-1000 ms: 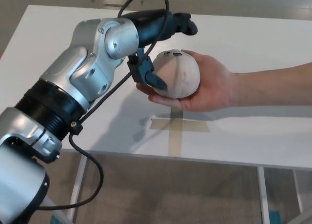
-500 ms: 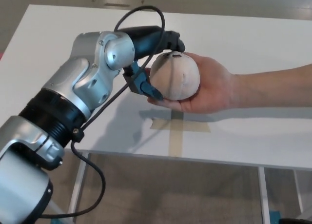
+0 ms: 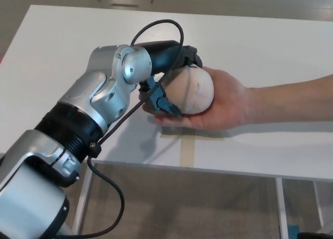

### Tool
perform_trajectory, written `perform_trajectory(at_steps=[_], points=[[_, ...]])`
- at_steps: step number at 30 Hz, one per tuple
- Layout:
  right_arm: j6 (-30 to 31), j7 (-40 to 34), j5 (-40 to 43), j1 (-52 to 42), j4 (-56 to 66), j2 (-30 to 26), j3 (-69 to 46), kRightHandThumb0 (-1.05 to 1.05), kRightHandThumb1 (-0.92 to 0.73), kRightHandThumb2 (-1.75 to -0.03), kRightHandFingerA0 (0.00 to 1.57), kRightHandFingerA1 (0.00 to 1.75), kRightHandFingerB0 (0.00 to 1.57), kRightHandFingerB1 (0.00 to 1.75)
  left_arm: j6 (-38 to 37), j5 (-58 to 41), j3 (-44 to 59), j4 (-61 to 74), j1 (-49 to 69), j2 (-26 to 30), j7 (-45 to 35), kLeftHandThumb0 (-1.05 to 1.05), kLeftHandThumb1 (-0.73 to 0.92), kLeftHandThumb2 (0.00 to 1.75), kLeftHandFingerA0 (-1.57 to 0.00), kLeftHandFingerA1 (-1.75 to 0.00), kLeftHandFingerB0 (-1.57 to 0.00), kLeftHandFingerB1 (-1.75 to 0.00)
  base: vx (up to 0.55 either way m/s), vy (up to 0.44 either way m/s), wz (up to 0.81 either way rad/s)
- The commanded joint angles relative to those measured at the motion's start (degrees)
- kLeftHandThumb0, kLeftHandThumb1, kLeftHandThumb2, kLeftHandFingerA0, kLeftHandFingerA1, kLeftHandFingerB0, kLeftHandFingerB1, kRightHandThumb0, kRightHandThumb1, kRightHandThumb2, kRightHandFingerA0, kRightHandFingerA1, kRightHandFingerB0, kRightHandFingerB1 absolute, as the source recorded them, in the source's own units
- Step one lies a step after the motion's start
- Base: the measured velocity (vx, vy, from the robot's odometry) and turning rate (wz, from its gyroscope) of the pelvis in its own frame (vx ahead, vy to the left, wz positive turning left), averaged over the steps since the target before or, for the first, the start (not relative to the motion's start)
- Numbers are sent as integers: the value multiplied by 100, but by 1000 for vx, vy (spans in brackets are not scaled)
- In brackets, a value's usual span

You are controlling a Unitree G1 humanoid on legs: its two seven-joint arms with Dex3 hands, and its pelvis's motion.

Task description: Use the left hand to take the pink dumpling toy on a person's hand and put it on the desk.

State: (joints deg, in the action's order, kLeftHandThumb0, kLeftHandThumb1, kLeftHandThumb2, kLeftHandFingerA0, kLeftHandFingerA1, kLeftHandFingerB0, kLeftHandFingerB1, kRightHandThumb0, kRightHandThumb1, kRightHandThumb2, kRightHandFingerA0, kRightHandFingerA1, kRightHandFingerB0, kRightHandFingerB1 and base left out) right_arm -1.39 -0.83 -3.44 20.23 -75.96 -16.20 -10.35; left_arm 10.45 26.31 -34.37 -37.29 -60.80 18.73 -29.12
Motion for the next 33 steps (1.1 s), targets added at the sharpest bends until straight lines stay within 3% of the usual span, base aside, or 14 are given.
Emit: perform_trajectory(at_steps=[1, 2, 3, 4, 5, 6, 7, 8, 9, 14, 17, 24, 29, 33], points=[[105, 48, 66, 117, -14, -61, -50, -21, -69, -60, 66, 46, 52, 41, -375, 50, 158, -430, -106, -203, 177, -39, 64, 59, -70, -59, -32, -31, 0, 0, 0], [101, 61, 70, 99, -13, -74, -59, -22, -69, -60, 65, 46, 51, 41, -502, 0, 238, -514, -41, -274, 304, -32, 68, 61, -90, -75, -52, -36, 0, 0, 0], [94, 69, 73, 70, -12, -74, -64, -22, -69, -60, 65, 46, 51, 41, -527, -9, 259, -511, 4, -294, 326, -32, 68, 61, -90, -75, -52, -36, 0, 0, 0], [72, 79, 82, 14, -5, -81, -75, -22, -70, -61, 65, 46, 51, 41, -561, 13, 278, -476, 83, -327, 337, -25, 71, 62, -98, -88, -73, -43, 0, 0, 0], [67, 76, 83, 12, -2, -93, -79, -22, -70, -61, 65, 46, 51, 41, -622, 43, 282, -488, 113, -348, 398, -17, 73, 62, -91, -119, -86, -49, 0, 0, 0], [64, 74, 83, 11, 0, -101, -83, -22, -70, -61, 65, 46, 51, 41, -667, 66, 285, -499, 132, -364, 442, -17, 73, 62, -91, -119, -86, -49, 0, 0, 0], [65, 59, 78, 30, 3, -100, -82, -21, -69, -60, 65, 46, 52, 41, -770, 138, 270, -516, 163, -371, 565, -12, 77, 62, -69, -155, -94, -63, 0, 0, 0], [66, 49, 75, 43, 4, -95, -80, -21, -69, -60, 65, 46, 52, 41, -818, 177, 257, -520, 174, -368, 626, -12, 77, 62, -69, -155, -94, -63, 0, 0, 0], [52, 33, 64, 48, 4, -92, -73, -21, -69, -60, 65, 46, 52, 42, -871, 277, 213, -501, 206, -353, 749, -25, 75, 61, -65, -153, -78, -102, 0, 0, 0], [47, 30, 41, 4, -2, -82, -51, -20, -69, -61, 65, 46, 52, 42, -856, 390, 219, -529, 275, -360, 908, -19, 79, 60, -57, -159, -69, -113, 0, 0, 0], [44, 30, 66, -28, -6, -84, -75, -20, -69, -60, 65, 46, 53, 42, -866, 400, 273, -574, 309, -386, 997, -21, 77, 62, -62, -156, -84, -74, 0, 0, 0], [55, 65, 78, -50, -14, -89, -99, -19, -69, -61, 65, 46, 53, 42, -937, 427, 311, -593, 353, -388, 1042, -22, 76, 64, -65, -153, -83, -79, 0, 0, 0], [62, 73, 73, -44, -18, -68, -108, -19, -69, -61, 64, 46, 53, 42, -955, 447, 317, -653, 316, -367, 1010, -22, 76, 65, -66, -151, -88, -64, 0, 0, 0], [62, 82, 83, -81, -25, -46, -129, -20, -69, -60, 64, 46, 55, 43, -992, 427, 350, -642, 372, -380, 1006, -22, 76, 64, -65, -147, -83, -80, 0, 0, 0]])
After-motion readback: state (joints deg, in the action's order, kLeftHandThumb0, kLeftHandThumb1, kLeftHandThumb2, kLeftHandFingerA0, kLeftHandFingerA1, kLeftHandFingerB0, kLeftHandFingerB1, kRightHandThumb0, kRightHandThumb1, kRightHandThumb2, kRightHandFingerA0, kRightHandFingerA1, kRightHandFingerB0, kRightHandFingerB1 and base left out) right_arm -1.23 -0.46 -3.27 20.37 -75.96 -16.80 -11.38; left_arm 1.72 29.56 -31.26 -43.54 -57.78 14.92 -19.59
